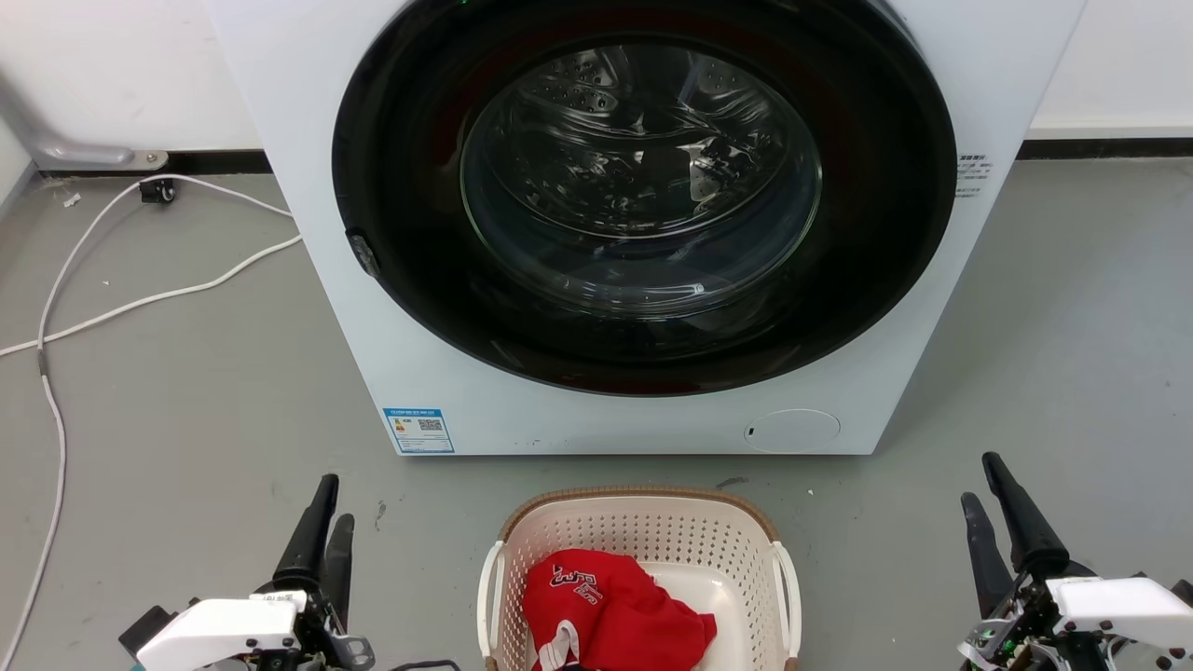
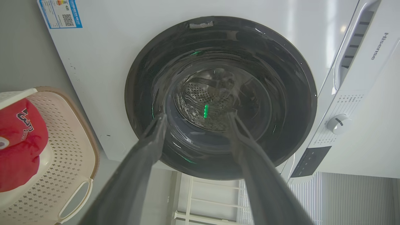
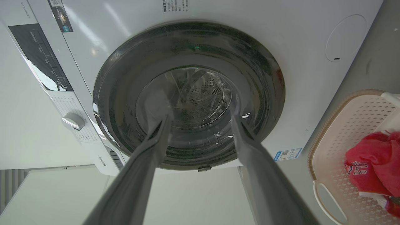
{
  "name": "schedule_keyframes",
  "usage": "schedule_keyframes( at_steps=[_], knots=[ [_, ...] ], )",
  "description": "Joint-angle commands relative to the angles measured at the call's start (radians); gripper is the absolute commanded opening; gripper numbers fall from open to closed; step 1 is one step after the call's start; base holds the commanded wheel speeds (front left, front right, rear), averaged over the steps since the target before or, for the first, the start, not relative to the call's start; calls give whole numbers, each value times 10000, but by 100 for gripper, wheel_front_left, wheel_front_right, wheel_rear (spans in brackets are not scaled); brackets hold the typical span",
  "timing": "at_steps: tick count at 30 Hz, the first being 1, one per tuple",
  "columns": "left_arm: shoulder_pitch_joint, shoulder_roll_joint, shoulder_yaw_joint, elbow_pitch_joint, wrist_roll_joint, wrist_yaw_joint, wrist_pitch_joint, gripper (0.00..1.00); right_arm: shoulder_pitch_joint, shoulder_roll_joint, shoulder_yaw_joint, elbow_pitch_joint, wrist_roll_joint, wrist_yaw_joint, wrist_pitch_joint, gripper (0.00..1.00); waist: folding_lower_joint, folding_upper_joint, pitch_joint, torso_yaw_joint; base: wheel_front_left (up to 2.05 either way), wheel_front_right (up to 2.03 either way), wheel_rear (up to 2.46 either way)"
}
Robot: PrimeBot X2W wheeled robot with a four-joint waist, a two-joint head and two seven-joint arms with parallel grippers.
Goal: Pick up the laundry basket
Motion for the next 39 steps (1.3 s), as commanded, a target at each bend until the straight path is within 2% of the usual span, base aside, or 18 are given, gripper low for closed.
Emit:
schedule_keyframes(
  at_steps=[1,11,18,24,27,31,39],
  knots=[
    [-148,24,-13,-274,103,-4,-116,100,-177,-26,81,-273,-128,0,-111,100,0,0,4,-1,0,0,0],
    [5,31,38,-458,540,-8,-602,100,-51,-24,112,-607,-683,1,-591,100,0,0,12,-15,0,0,0],
    [92,36,252,-546,952,-11,-908,100,-63,-22,-51,-639,-1680,1,-894,100,0,0,11,-11,0,0,0],
    [83,40,567,-625,1627,-10,-1156,100,-107,-21,-98,-1012,-3202,1,-1138,100,0,0,17,-4,0,0,0],
    [41,41,843,-857,2205,38,-1267,100,-97,-20,-3,-1299,-4204,1,-1254,100,0,0,28,0,0,0,0],
    [39,43,998,-1344,3239,335,-1420,100,-135,-20,-44,-1687,-5340,2,-1405,100,0,0,46,-1,0,0,0],
    [292,47,151,-2709,5707,1087,-1702,100,-132,-18,156,-2426,-7551,2,-1686,100,0,0,108,-14,0,0,0]
  ],
)
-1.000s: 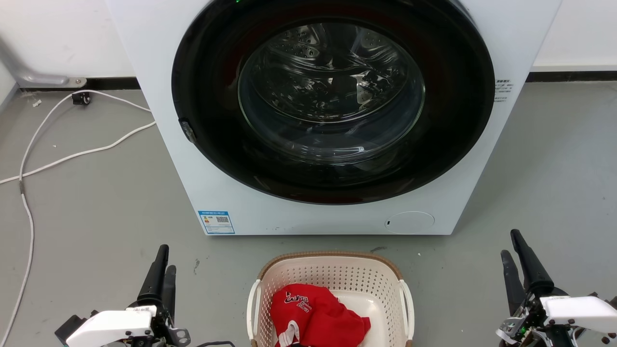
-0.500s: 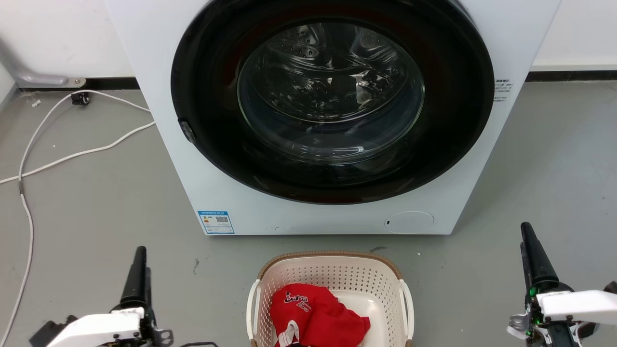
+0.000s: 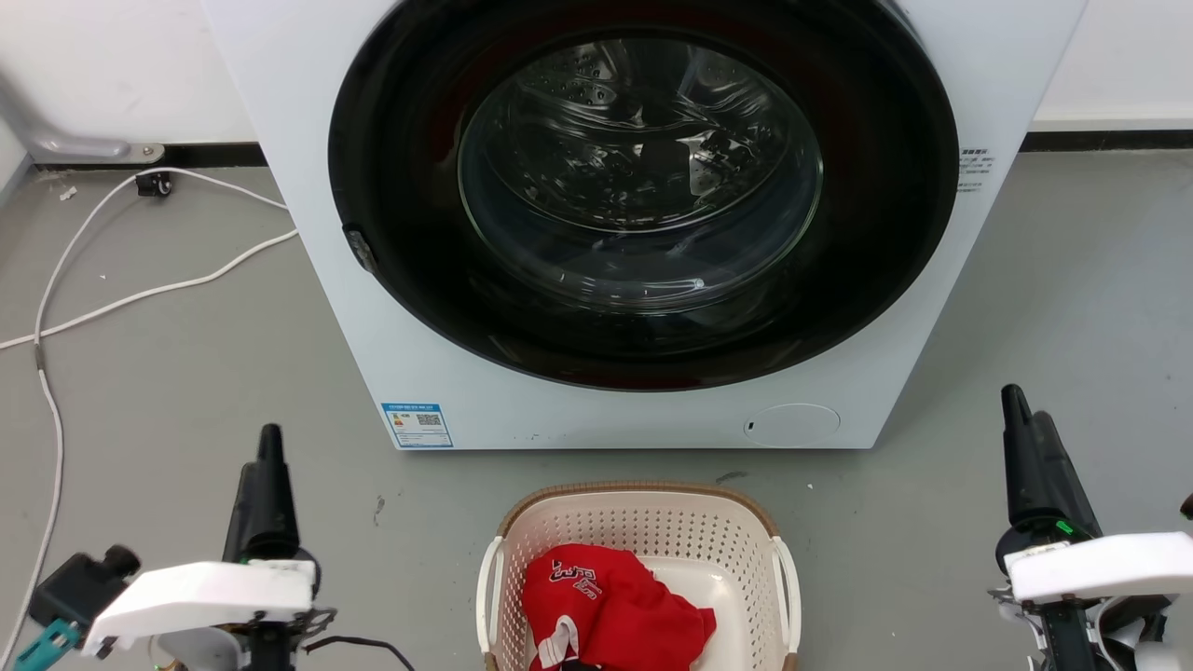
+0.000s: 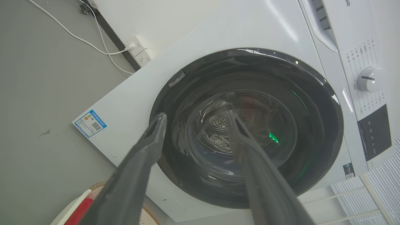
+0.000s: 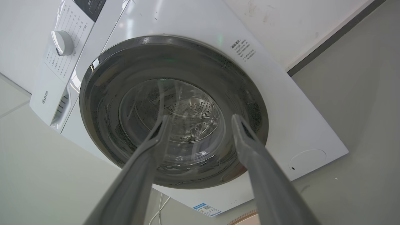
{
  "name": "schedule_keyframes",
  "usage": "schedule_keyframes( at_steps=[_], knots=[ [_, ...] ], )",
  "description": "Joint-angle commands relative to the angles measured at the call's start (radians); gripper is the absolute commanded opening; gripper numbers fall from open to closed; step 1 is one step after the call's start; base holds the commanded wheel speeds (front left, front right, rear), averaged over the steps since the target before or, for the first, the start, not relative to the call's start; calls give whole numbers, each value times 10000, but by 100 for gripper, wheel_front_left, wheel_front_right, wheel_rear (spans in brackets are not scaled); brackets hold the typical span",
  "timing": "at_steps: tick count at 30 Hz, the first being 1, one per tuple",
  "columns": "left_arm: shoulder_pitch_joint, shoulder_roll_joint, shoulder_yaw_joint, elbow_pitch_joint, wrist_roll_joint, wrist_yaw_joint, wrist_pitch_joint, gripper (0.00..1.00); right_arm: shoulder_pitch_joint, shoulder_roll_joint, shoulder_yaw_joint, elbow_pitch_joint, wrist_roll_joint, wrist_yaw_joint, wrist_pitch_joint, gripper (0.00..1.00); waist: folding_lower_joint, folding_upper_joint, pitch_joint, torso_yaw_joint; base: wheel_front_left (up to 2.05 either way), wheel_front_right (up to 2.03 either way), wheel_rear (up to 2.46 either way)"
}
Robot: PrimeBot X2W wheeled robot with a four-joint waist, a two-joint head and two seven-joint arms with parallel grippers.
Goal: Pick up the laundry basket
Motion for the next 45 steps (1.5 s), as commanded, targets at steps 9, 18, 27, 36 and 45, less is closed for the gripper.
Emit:
schedule_keyframes(
  at_steps=[9,18,27,36,45],
  knots=[
    [224,40,-1378,-1086,3025,508,-430,100,-45,-24,481,-891,-2545,4,-446,100,0,0,64,-36,0,0,0],
    [288,52,-2039,-1357,4931,516,-666,100,99,-22,586,-1130,-3998,3,-672,100,0,0,73,-59,0,0,0],
    [331,492,-2964,-1577,6287,1075,-910,100,256,-20,604,-1173,-5230,3,-918,100,0,0,47,-73,0,0,0],
    [342,900,-3799,-1242,7166,1505,-1130,100,351,-18,867,-895,-6051,3,-1145,100,0,0,37,-85,0,0,0],
    [291,1107,-4275,-1129,7888,1940,-1345,100,512,-15,1030,-751,-6643,4,-1351,100,0,0,116,-119,0,0,0]
  ],
)
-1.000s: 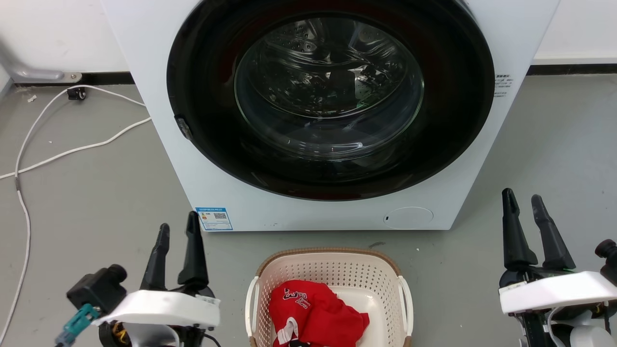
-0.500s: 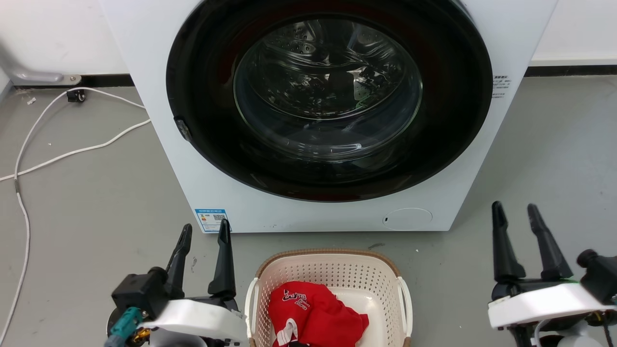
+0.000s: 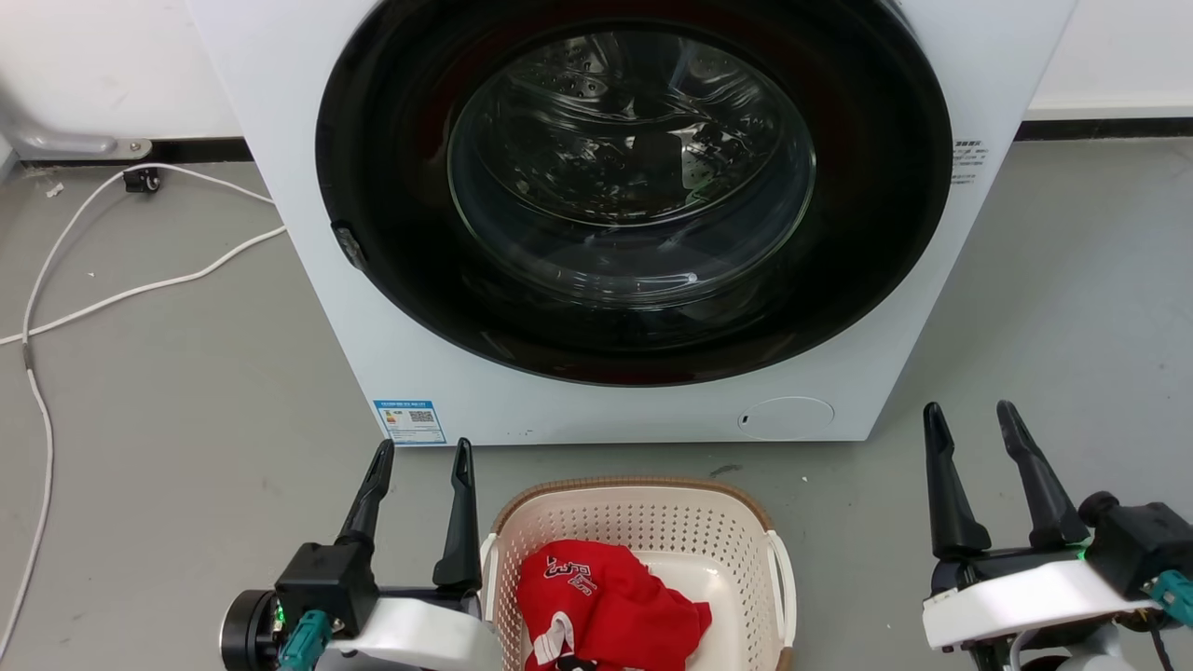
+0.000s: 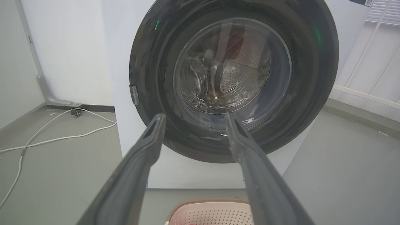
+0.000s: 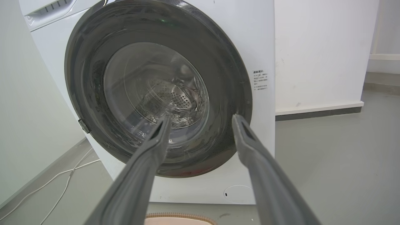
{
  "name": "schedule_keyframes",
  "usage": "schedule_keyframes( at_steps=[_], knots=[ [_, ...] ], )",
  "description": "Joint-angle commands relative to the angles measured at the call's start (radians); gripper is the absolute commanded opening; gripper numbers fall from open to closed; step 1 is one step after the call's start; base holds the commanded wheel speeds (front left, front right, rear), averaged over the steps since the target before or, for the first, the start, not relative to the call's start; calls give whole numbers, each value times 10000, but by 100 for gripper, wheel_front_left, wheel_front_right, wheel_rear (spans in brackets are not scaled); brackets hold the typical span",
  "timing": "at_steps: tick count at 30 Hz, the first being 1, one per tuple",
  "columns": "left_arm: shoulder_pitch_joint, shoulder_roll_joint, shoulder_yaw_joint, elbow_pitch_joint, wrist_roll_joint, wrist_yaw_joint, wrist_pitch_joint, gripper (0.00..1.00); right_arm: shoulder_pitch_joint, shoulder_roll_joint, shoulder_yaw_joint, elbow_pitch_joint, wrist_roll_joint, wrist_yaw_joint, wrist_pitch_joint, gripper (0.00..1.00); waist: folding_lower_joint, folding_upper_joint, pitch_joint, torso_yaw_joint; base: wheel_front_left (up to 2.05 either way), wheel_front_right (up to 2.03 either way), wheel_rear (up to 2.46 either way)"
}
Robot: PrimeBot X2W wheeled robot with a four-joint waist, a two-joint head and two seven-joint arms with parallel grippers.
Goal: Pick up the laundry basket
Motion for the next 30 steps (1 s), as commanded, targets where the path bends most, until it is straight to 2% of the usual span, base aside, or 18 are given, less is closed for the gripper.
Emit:
schedule_keyframes(
  at_steps=[1,9,16,25,30],
  knots=[
    [-91,85,-60,-86,217,86,-105,100,64,-13,37,-14,-229,0,-101,100,0,0,7,-4,0,0,0],
    [8,54,-202,-85,638,202,-272,100,70,-11,136,180,-765,0,-264,100,0,0,46,-11,0,0,0],
    [186,-220,87,-57,859,-251,-407,100,54,-10,150,190,-805,-1,-421,100,0,0,98,-13,0,0,0],
    [354,-488,337,93,1703,-812,-579,100,55,-8,165,141,-1332,-1,-574,100,0,0,160,-17,0,0,0],
    [419,-551,279,110,2251,-933,-669,100,62,-6,222,79,-1717,-1,-664,100,0,0,181,-24,0,0,0]
  ],
)
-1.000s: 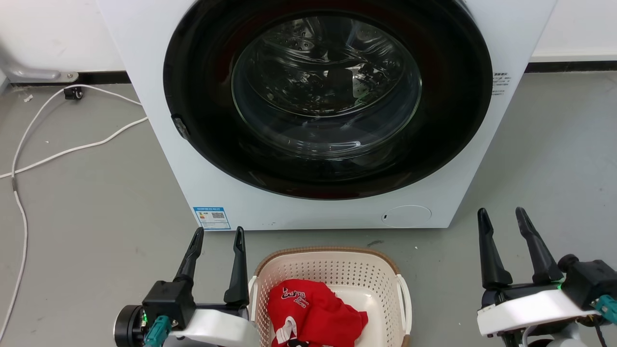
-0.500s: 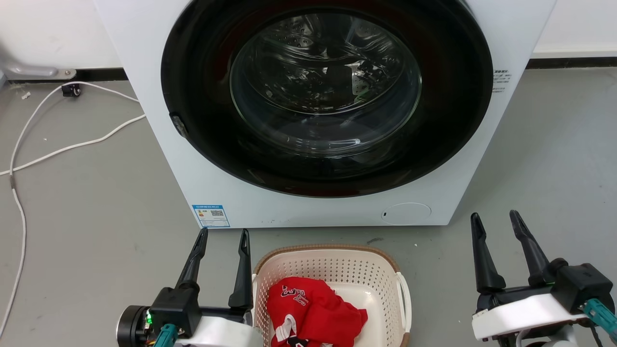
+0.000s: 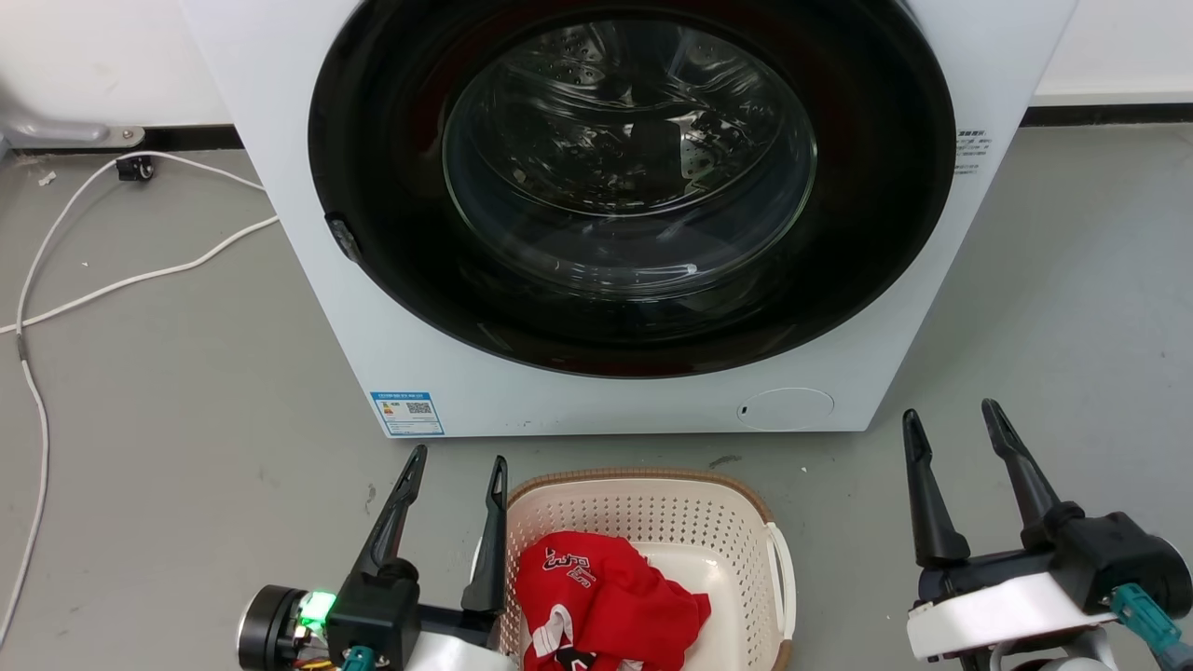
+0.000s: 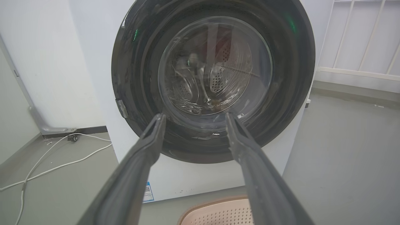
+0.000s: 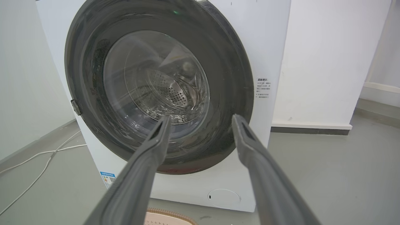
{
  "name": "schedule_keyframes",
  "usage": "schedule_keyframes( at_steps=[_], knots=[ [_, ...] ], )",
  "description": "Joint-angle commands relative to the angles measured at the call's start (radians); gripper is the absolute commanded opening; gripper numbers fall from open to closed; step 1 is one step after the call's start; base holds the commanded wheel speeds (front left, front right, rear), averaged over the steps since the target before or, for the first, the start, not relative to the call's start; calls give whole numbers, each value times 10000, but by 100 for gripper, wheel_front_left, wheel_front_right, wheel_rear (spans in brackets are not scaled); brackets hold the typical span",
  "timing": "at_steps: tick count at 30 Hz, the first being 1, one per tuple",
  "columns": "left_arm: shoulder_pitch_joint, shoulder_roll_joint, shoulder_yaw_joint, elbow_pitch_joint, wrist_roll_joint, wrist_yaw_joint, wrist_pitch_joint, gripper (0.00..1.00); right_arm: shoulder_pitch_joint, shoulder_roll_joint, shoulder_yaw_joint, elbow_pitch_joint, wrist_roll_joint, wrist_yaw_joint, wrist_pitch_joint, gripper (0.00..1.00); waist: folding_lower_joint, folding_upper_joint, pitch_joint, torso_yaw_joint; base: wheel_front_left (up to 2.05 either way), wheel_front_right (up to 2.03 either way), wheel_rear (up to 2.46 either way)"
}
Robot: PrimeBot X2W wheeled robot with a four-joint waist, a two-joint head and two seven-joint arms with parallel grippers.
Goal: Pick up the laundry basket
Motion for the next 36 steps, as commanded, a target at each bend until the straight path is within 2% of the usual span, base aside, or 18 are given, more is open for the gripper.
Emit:
schedule_keyframes(
  at_steps=[1,6,21,34,36],
  knots=[
    [98,-12,-27,-29,238,-14,-89,100,23,-6,49,-85,-208,-3,-82,100,0,-1,5,-6,0,0,0],
    [139,-69,-33,-98,641,-50,-172,100,54,-5,89,-142,-585,-3,-163,100,0,-1,43,-16,0,0,0],
    [213,-252,333,53,456,-342,-158,100,-43,-5,115,-41,-474,-3,-152,100,0,-1,286,-54,0,0,0],
    [-1686,-374,1099,992,288,-1061,-158,100,-1937,-3,94,1063,-779,-3,-151,100,0,-1,3763,-23,0,0,0],
    [-1892,-377,1176,1094,282,-1123,-158,100,-2109,-2,137,1191,-835,-3,-152,100,0,-1,4026,-12,0,0,0]
  ],
)
